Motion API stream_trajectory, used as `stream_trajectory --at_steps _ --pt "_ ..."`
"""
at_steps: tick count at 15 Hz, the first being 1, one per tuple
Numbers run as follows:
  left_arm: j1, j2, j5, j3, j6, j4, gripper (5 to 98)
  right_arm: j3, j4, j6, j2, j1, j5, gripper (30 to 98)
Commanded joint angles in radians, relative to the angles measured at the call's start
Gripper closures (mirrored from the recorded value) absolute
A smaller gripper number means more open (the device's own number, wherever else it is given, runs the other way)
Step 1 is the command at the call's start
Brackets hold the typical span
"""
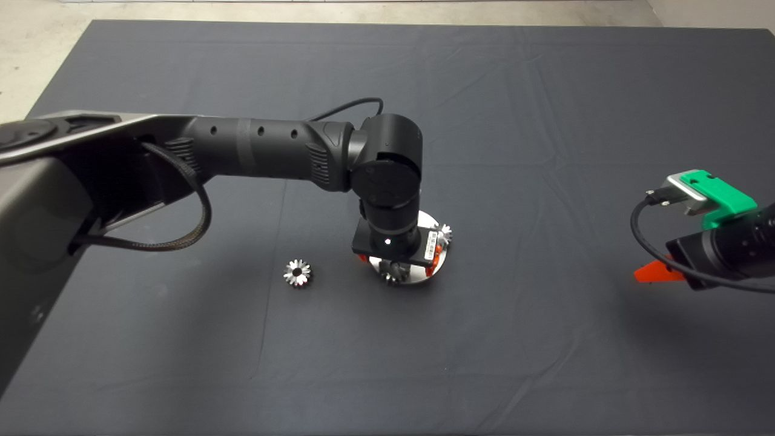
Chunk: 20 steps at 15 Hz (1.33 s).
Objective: Remove an incorrectly installed larger gear and replace it with the correct smaller gear
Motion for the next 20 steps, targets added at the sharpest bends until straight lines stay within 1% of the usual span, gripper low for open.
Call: stream_trajectory --at_steps 1,4,6,7,8,11,13,15,16,19,20 --pt "-0.014 0.005 0.006 -0.010 0.003 0.016 14.3 0.028 0.007 0.002 -0.005 0.020 -0.071 64.9" --pt "-0.014 0.003 0.006 -0.012 0.004 0.017 14.3 0.028 0.007 0.002 -0.008 0.020 -0.072 64.9" --pt "-0.014 0.000 0.007 -0.012 0.004 0.026 14.3 0.027 0.005 0.002 -0.008 0.020 -0.072 64.9" --pt "-0.008 -0.003 0.007 -0.012 0.004 0.032 14.3 0.027 0.005 0.002 -0.008 0.020 -0.072 64.9" --pt "0.009 -0.004 0.007 -0.012 0.004 0.035 14.3 0.027 0.005 0.002 -0.008 0.020 -0.074 64.9" --pt "0.035 -0.006 0.007 -0.013 0.004 0.056 14.3 0.027 0.005 0.002 -0.008 0.020 -0.074 64.9" --pt "0.038 -0.006 0.007 -0.014 0.005 0.071 14.3 0.028 0.005 0.002 -0.008 0.020 -0.073 64.9" --pt "0.038 -0.003 0.009 -0.030 0.010 0.071 14.3 0.030 0.005 0.002 -0.008 0.020 -0.074 64.9" --pt "0.038 -0.003 0.009 -0.033 0.013 0.071 14.3 0.030 0.005 0.002 -0.008 0.020 -0.072 64.9" --pt "0.038 0.004 0.011 -0.067 0.051 0.071 14.3 0.036 0.005 0.004 -0.006 0.019 -0.072 64.9" --pt "0.038 0.005 0.011 -0.069 0.053 0.071 14.3 0.042 0.005 0.004 -0.008 0.020 -0.072 64.9"
